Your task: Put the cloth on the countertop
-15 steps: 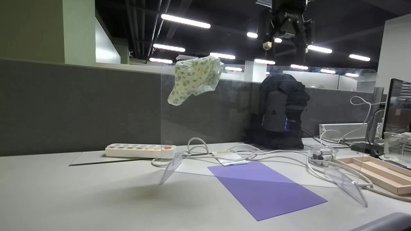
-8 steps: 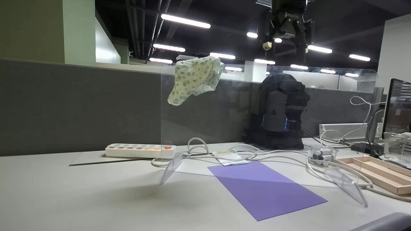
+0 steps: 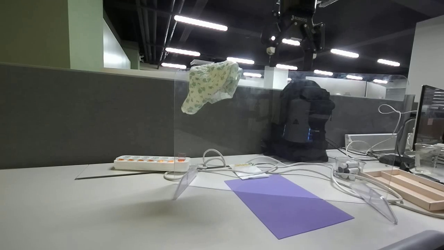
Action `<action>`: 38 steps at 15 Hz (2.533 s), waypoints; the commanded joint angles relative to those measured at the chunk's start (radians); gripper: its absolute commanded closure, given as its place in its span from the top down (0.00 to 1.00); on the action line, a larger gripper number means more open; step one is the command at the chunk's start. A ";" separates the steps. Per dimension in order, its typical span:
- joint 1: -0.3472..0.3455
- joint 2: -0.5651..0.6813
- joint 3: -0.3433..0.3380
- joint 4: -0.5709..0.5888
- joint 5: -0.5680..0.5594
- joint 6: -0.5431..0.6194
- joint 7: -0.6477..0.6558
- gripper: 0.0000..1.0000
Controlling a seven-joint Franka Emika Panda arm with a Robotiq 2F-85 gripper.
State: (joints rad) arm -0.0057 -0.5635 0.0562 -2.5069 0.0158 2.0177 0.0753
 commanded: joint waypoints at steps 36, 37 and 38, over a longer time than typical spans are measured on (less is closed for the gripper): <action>0.183 0.303 -0.023 0.017 0.169 0.765 -0.193 0.00; 0.197 0.299 -0.023 0.013 0.182 0.748 -0.210 0.01; 0.213 0.294 -0.022 0.007 0.199 0.724 -0.232 0.01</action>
State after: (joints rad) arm 0.1573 -0.2517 0.0520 -2.5026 0.1660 2.8054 -0.0998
